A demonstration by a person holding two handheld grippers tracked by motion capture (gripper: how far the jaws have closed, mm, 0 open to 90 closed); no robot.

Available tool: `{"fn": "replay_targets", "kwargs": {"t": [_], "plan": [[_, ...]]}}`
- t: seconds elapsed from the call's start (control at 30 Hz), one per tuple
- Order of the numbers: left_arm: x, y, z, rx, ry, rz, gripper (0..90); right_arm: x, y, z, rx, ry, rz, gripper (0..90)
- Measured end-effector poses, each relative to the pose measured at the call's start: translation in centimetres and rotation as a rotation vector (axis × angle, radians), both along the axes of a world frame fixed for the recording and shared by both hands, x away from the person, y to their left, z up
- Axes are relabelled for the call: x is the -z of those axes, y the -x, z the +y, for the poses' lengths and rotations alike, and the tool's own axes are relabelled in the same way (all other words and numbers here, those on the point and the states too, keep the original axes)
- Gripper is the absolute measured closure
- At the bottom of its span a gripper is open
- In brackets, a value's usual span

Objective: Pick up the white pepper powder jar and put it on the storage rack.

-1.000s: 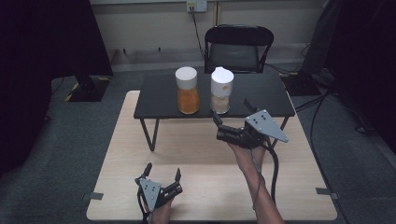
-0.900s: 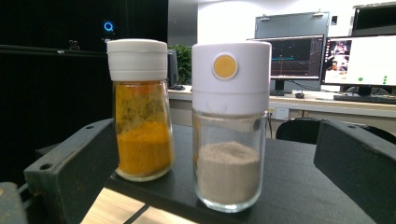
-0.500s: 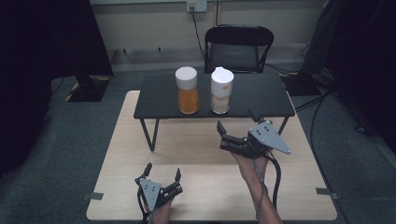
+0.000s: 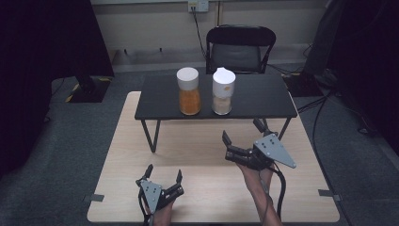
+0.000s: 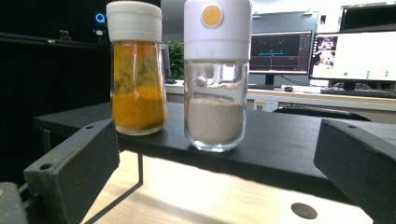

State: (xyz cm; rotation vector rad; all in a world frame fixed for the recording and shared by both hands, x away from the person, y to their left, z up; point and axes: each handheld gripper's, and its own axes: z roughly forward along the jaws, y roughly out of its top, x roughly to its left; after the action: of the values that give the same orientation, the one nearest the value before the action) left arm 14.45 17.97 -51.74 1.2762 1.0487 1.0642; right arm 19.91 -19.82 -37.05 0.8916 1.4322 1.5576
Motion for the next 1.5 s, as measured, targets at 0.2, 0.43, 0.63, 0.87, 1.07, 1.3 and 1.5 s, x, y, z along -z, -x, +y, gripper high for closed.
{"fn": "replay_targets", "kwargs": {"t": [0.2,0.43,0.63,0.87,1.07,1.3,1.5], "plan": [[0.0,0.0,0.0,0.0,0.001,0.0,0.3,0.9,0.5,-0.1,0.005,0.002,0.002,0.0],[0.0,0.0,0.0,0.0,0.001,0.0,0.3,2.1,1.4,-0.3,0.02,-0.001,0.005,0.0],[0.0,0.0,0.0,0.0,0.0,0.0,0.3,3.2,2.3,-0.1,0.03,0.013,-0.01,0.0],[0.0,0.0,0.0,0.0,0.001,-0.001,0.3,4.2,3.4,0.0,0.055,0.021,-0.035,0.0],[0.0,0.0,0.0,0.0,0.001,0.0,0.3,4.9,4.2,-0.2,0.074,0.019,-0.044,0.0],[0.0,0.0,0.0,0.0,0.0,0.0,0.3,5.7,4.9,-0.6,0.092,0.016,-0.033,0.0],[0.0,0.0,0.0,0.0,0.0,0.0,0.3,6.7,5.5,-0.6,0.115,0.026,-0.034,0.0]]}}
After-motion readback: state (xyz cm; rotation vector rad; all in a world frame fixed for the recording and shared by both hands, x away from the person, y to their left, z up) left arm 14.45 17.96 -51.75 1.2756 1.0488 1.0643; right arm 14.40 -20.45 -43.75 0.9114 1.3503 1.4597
